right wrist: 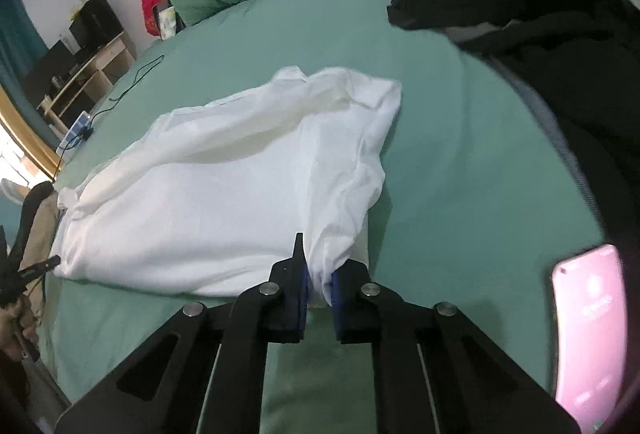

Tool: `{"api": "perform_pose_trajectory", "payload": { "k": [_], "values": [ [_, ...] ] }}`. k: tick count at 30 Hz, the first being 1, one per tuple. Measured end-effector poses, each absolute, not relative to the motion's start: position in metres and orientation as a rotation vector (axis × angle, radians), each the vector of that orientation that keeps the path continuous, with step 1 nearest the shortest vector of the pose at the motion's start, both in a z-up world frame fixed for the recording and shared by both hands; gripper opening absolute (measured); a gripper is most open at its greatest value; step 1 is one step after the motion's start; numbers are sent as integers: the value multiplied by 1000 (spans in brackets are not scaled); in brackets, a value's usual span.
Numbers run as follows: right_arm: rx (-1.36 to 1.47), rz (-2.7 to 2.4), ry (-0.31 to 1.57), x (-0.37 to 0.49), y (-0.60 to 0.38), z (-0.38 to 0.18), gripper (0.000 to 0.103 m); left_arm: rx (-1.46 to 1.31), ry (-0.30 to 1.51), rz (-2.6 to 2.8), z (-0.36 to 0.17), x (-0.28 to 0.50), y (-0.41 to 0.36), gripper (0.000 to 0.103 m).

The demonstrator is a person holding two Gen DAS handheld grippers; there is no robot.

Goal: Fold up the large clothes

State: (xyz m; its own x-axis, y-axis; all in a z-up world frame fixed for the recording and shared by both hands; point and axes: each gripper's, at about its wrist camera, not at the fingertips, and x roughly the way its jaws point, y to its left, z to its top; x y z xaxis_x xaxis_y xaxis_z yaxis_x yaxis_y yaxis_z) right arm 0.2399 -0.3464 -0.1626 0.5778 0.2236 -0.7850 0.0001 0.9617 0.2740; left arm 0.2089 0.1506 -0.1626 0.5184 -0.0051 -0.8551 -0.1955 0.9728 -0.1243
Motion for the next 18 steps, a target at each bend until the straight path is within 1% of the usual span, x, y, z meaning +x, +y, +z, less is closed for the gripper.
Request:
{"api": "perform_pose_trajectory", "payload": {
  "k": [4, 7, 11, 12, 13, 14, 15, 16, 17, 18],
  "values": [
    [224, 125, 942, 210, -344, -148, 9, -204, 989, 122, -140, 175, 149, 6],
    [246, 117, 962, 185, -350, -148, 9, -215, 991, 124, -130, 148, 151, 6],
    [284, 119, 1013, 162, -355, -157, 10, -266, 1044, 125, -136, 117, 157, 8],
    [275, 109, 1041, 157, -355, -161, 12, -273, 1067, 123, -140, 113, 159, 9],
    [254, 88, 1053, 156, -352, -163, 17, -285, 1090, 118, -144, 112, 160, 9],
    [235, 61, 1054, 153, -351, -162, 21, -308, 1094, 122, -145, 109, 163, 14],
    [216, 29, 1048, 151, -351, -160, 27, -315, 1087, 125, -143, 110, 164, 18],
    [202, -4, 1025, 149, -351, -154, 32, -318, 1062, 137, -137, 110, 166, 29],
    [196, -26, 998, 147, -351, -147, 33, -320, 1029, 148, -130, 110, 167, 42],
    [190, -50, 954, 145, -352, -138, 36, -320, 998, 152, -124, 112, 166, 47]
  ]
}}
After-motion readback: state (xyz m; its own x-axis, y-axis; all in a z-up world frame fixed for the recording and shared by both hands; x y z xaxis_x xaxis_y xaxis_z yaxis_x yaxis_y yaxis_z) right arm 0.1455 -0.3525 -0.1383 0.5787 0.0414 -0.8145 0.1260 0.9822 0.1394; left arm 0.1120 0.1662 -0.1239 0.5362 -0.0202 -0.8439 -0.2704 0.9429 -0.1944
